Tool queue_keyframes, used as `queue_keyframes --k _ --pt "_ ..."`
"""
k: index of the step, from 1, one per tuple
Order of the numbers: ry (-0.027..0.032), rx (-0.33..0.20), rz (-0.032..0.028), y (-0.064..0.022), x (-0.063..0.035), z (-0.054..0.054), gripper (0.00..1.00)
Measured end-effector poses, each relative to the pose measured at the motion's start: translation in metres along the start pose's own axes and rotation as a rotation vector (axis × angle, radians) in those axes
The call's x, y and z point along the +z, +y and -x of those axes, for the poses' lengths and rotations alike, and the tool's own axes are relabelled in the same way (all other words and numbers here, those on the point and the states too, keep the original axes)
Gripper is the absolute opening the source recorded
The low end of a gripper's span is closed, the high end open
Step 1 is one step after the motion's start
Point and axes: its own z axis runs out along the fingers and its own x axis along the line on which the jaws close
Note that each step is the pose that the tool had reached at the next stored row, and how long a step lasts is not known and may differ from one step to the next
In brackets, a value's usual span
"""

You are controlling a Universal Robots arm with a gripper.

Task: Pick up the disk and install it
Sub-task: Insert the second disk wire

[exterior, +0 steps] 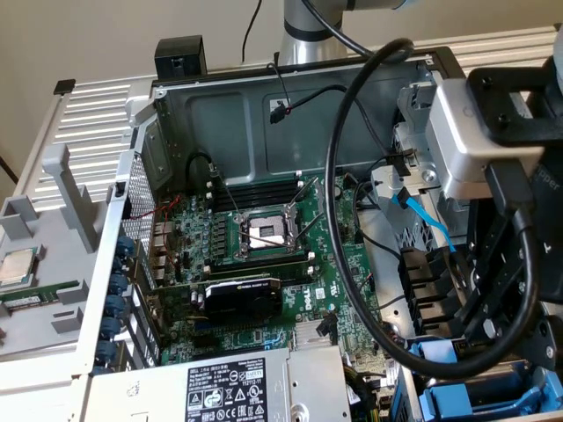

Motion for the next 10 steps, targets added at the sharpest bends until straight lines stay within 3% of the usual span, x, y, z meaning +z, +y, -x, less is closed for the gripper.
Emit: queue_keyframes --k 10 --pt "-0.0001 0.0 0.0 0.0 0.0003 0.0015 0.16"
